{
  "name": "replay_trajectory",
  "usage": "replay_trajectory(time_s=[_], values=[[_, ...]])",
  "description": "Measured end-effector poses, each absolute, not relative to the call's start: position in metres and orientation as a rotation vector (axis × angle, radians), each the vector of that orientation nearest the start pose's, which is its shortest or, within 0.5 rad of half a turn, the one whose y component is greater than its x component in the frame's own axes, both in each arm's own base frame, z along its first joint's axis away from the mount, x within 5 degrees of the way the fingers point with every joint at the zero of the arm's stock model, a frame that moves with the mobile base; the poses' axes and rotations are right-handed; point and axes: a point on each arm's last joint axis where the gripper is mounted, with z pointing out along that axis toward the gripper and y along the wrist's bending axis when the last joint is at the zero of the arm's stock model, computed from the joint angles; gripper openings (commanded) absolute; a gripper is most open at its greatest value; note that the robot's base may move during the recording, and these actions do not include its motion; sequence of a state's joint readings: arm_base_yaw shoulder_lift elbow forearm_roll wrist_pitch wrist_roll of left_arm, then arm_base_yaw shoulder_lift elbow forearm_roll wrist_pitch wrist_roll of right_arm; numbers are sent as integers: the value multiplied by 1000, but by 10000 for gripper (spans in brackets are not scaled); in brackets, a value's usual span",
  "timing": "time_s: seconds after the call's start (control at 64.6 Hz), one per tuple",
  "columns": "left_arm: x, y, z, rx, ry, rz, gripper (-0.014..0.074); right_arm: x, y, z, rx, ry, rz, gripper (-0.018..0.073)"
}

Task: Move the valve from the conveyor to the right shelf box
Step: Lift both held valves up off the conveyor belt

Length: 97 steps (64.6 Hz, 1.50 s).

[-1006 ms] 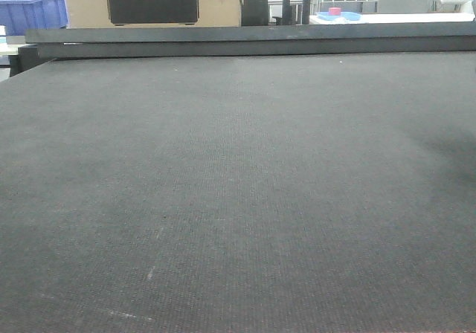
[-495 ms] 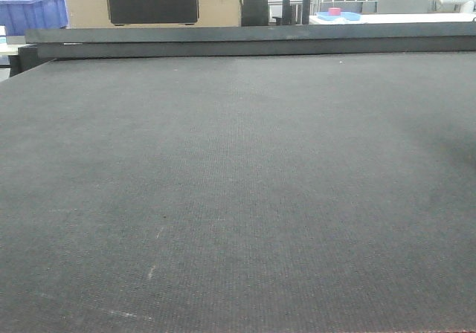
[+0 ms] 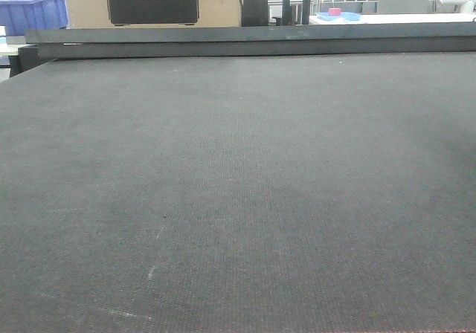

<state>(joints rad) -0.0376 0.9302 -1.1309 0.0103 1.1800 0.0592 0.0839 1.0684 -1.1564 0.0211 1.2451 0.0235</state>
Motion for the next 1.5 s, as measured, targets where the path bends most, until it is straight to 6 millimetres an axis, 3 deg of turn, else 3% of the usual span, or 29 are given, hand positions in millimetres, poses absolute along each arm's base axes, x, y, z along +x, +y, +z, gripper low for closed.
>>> replay_trajectory(time_s=[0.34, 0.557, 0.928, 1.501], values=[[137, -4, 402, 117, 2412, 21, -111, 176, 18, 382, -76, 2608, 91, -168], [130, -4, 407, 115, 2368, 21, -111, 153, 17, 410, -73, 2446, 114, -168], [91, -3, 428, 104, 2146, 13, -111, 116, 14, 426, -74, 2321, 121, -168], [85, -3, 432, 102, 2101, 13, -111, 114, 15, 428, -74, 2307, 139, -168]])
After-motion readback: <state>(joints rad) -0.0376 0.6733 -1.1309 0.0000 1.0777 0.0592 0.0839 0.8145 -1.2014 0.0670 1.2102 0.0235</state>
